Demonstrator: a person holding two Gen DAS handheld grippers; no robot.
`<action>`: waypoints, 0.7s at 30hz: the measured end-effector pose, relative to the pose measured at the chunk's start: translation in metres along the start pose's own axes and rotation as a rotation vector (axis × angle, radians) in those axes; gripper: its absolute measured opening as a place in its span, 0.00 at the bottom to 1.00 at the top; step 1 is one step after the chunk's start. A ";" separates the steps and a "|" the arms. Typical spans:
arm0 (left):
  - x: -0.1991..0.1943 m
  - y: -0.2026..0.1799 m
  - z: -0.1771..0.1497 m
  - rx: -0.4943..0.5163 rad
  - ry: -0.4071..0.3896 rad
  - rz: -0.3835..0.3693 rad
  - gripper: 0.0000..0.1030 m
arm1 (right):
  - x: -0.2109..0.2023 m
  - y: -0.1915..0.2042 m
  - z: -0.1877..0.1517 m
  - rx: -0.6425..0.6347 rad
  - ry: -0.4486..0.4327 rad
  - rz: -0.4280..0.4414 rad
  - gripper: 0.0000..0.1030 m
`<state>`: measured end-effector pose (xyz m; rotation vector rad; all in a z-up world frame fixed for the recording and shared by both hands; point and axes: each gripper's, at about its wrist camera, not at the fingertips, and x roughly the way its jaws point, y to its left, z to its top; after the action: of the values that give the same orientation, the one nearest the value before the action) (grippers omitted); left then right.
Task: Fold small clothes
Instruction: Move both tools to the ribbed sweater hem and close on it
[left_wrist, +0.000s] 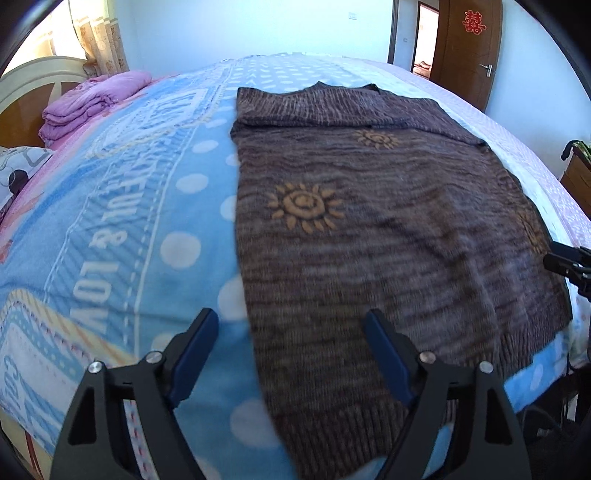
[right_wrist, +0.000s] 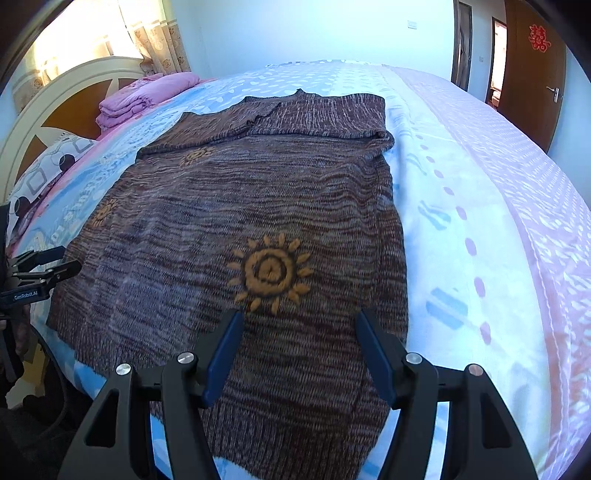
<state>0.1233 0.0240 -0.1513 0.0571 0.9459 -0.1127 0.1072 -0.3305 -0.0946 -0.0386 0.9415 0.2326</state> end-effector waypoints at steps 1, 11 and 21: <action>-0.002 0.000 -0.003 -0.001 0.005 -0.005 0.79 | -0.001 0.000 -0.002 0.002 0.002 0.003 0.63; -0.021 -0.004 -0.040 -0.006 0.014 -0.041 0.72 | -0.016 0.001 -0.032 -0.023 0.015 -0.029 0.63; -0.025 -0.007 -0.055 -0.043 0.041 -0.089 0.36 | -0.027 -0.009 -0.051 0.004 0.020 -0.015 0.63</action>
<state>0.0640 0.0246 -0.1628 -0.0226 0.9921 -0.1736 0.0534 -0.3509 -0.1036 -0.0443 0.9611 0.2171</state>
